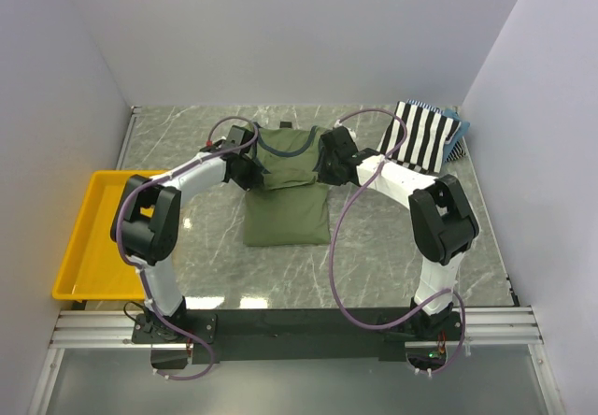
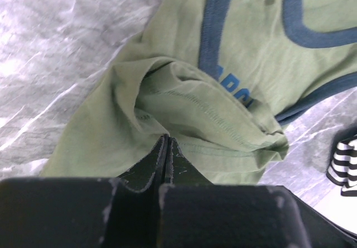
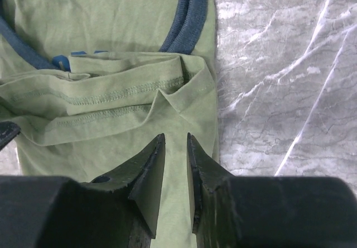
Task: Fold and stack the tank tops
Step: Fold the tank top
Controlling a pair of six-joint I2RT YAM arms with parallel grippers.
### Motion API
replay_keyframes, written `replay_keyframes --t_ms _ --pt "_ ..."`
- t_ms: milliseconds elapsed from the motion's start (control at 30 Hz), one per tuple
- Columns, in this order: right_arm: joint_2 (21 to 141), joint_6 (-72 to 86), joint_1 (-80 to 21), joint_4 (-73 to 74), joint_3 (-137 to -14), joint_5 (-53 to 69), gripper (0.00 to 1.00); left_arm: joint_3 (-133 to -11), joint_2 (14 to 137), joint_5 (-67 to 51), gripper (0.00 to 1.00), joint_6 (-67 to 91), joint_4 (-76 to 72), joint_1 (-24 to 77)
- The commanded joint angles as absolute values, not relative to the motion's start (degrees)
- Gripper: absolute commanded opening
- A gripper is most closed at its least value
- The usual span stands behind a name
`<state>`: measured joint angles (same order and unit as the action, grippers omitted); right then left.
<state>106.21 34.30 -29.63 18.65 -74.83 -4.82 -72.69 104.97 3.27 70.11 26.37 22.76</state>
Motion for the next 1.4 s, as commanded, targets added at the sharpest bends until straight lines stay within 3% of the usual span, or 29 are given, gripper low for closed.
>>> replay_keyframes --t_ms 0,1067,1367 --pt "103.36 34.63 -29.62 17.05 -74.79 -5.19 0.30 -76.02 105.90 2.99 0.01 68.91 25.49 22.33" --pt "113.82 34.01 -25.49 14.15 -77.96 -5.45 0.30 -83.41 114.43 3.43 0.00 65.57 24.17 19.95" --pt "113.99 33.93 -24.08 14.06 -78.13 -5.71 0.12 -83.76 115.31 3.34 0.01 63.02 22.42 19.34"
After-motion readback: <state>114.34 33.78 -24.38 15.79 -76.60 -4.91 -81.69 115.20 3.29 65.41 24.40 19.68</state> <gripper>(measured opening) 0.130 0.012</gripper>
